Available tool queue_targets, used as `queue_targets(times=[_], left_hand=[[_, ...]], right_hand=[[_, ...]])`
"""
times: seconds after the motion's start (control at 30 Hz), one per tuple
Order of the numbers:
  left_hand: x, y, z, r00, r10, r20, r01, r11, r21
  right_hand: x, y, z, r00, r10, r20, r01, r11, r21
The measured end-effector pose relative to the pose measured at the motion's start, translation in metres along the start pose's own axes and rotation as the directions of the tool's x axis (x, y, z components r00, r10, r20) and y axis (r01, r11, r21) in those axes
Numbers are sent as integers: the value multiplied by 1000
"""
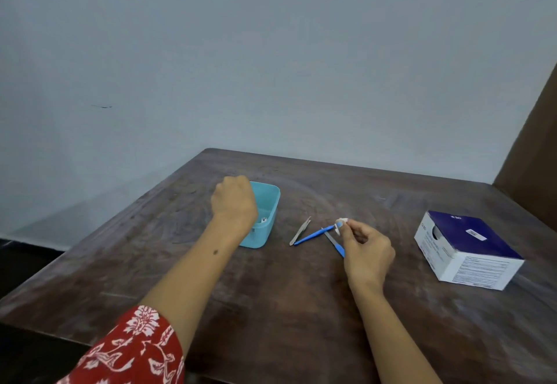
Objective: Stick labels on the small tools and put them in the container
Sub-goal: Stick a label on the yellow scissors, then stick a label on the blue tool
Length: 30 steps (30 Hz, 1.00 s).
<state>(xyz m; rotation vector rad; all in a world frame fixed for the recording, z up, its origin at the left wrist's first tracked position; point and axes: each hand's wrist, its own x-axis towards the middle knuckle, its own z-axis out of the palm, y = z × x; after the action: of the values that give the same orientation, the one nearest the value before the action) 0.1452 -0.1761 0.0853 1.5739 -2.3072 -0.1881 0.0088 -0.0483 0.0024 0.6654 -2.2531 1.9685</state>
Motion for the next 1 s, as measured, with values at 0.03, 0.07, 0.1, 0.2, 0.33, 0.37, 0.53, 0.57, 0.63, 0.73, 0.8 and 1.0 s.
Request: queue_targets(times=[0.03,0.07,0.1,0.2,0.33,0.37,0.53,0.57,0.63,0.73,0.8,1.0], left_hand=[[0,1,2,1000,-1,11,0,1000,13],[-1,1,3,1000,-1,19,0,1000,26],[0,1,3,1000,2,23,-3,999,40],[2,2,5,1000,12,29,-14,998,67],[-1,7,-4,999,50,-17,-49,995,85],[-4,10,-7,995,83,-48,-79,993,85],[-31,41,4,944,309,-115,-313,950,-17],[-39,48,14,936,341,-91,-346,937,-51],[-53,63,35,927,376,-17,-375,921,-107],[-65,82,59,923,381,53,-373,921,-112],[-67,93,69,924,379,60,-376,925,-47],[-66,113,76,929,352,114,-360,931,62]], right_hand=[[0,0,0,1000,1,0,-1,1000,3],[0,-1,0,1000,1,-2,-1,1000,6],[0,-1,0,1000,0,-4,0,1000,12],[-1,-2,0,1000,9,-12,-8,999,31],[0,-3,-2,996,58,-72,-51,994,92],[1,-3,-2,992,82,-98,-70,990,125],[7,1,-2,950,223,-220,-156,945,287],[8,2,-2,944,234,-232,-159,940,301],[8,2,-2,940,238,-246,-156,938,310],[9,2,-3,937,234,-261,-145,937,319],[9,3,-4,934,233,-270,-143,938,316],[11,3,-6,934,229,-274,-144,944,298]])
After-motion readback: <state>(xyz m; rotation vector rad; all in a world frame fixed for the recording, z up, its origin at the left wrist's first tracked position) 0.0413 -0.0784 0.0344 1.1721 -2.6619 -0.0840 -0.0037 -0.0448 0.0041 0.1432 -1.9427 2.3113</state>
